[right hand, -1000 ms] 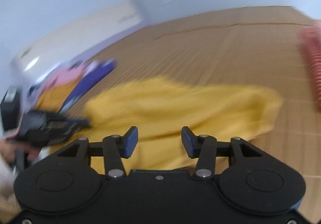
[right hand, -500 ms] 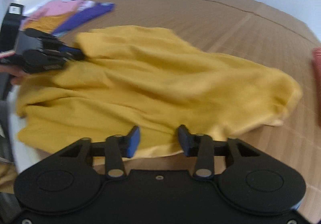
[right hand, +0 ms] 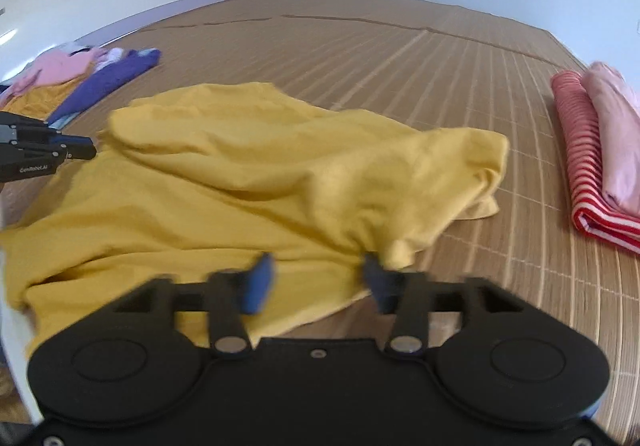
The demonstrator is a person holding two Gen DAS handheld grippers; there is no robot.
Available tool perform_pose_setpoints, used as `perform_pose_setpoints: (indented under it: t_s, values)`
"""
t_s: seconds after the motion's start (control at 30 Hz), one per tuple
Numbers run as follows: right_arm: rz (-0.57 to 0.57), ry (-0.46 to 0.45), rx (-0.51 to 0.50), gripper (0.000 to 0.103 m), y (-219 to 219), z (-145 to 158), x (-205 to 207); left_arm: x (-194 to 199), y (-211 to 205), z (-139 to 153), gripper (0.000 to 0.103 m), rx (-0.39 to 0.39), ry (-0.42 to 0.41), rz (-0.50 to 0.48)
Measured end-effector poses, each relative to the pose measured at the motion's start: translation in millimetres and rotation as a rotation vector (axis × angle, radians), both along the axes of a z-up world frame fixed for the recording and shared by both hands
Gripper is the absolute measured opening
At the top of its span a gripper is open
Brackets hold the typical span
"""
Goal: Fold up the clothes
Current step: 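Pull the yellow shirt off the pile onto the open mat, then open both grippers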
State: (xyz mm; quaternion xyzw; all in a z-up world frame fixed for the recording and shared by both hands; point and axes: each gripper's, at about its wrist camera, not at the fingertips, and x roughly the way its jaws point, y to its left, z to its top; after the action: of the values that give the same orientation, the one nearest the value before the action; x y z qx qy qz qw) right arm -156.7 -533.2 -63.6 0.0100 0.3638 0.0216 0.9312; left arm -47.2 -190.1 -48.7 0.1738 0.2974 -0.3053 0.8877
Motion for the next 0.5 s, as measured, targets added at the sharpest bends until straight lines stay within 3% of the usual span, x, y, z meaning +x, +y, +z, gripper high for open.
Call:
perform_pose_setpoints:
  t_s: [0.07,0.1,0.27,0.37,0.5]
  values:
    - [0.089,-0.007,-0.031,0.07,22.1,5.7,-7.6,-17.9,16.2,3.1,0.034,-0.052,0.056,-0.04]
    - [0.15,0.0,-0.03,0.071,35.1,8.4,-13.1,-27.3,20.8,3.0,0.037,-0.056,0.072,-0.05]
    - [0.393,0.049,0.019,0.071,108.4,5.6,-33.5,-56.6,30.5,-0.1,0.038,-0.082,0.064,-0.055]
    - [0.437,0.078,-0.053,0.071,139.9,-6.3,-38.1,-58.4,29.0,-9.4,0.038,-0.057,0.073,-0.042]
    - [0.413,0.104,-0.181,0.069,156.9,-20.6,-44.6,-60.9,25.2,-22.8,0.038,-0.007,0.067,-0.024]
